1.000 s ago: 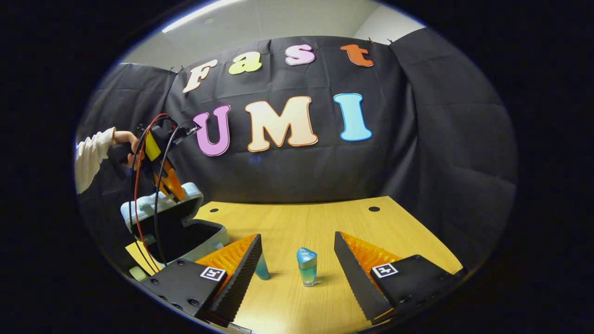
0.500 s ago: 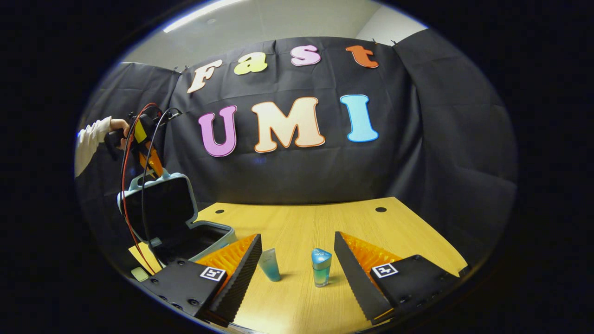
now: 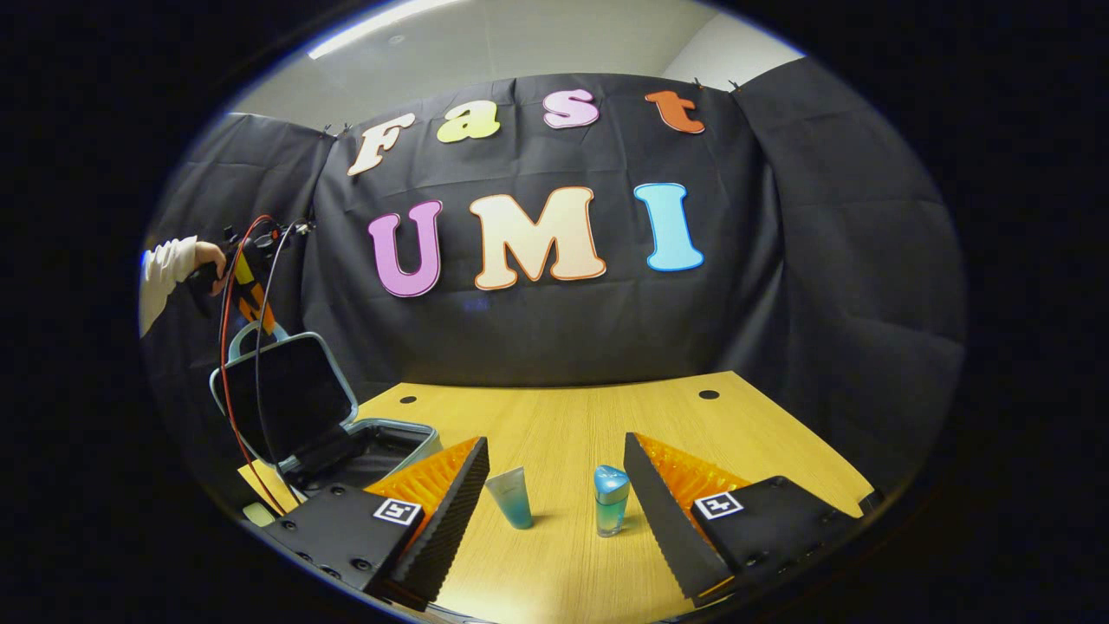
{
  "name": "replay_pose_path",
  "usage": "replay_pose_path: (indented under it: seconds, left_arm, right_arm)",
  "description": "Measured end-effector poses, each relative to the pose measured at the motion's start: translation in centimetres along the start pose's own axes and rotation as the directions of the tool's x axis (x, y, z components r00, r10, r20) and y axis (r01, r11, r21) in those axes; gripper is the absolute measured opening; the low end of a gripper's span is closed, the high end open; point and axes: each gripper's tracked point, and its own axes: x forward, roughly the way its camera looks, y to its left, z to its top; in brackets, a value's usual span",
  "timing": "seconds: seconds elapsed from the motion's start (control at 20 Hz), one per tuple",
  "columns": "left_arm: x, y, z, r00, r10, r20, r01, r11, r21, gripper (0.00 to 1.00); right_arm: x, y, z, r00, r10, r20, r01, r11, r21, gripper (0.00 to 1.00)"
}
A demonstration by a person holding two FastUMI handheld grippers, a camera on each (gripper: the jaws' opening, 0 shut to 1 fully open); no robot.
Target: First open the suitcase, pack the skin care products into it, and then close the suitcase.
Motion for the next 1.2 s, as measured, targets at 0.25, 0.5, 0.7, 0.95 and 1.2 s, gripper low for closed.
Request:
replay_pose_path:
  seconds: [0.25,0.5,0.7,0.95,1.2]
  left_arm:
    - [2.4,3.7,-3.9,0.996,0.082,-0.037,-0.08,0.995,0.051,0.01]
    - [6.1,5.4,-8.1,0.992,0.088,-0.086,-0.087,0.996,0.01,0.01]
    - [8.0,6.2,-9.8,0.99,0.077,-0.118,-0.08,0.997,-0.023,0.01]
    - [11.3,6.8,-12.4,0.978,0.052,-0.2,-0.07,0.994,-0.084,0.02]
    - [12.8,6.3,-14.9,0.967,-0.027,-0.254,-0.022,0.982,-0.187,0.1]
  right_arm:
    - [0.0,0.4,-0.1,1.0,-0.006,0.003,0.006,1.0,0.005,0.98]
    - [0.4,0.5,0.3,1.0,-0.007,0.008,0.007,1.0,0.013,0.98]
    - [1.0,0.2,0.2,1.0,0.002,-0.003,-0.002,1.0,0.009,0.95]
    - [1.5,-0.7,0.2,1.0,-0.004,-0.023,0.004,1.0,0.018,0.98]
    - [2.1,-1.0,0.1,1.0,-0.004,-0.029,0.004,1.0,0.006,0.98]
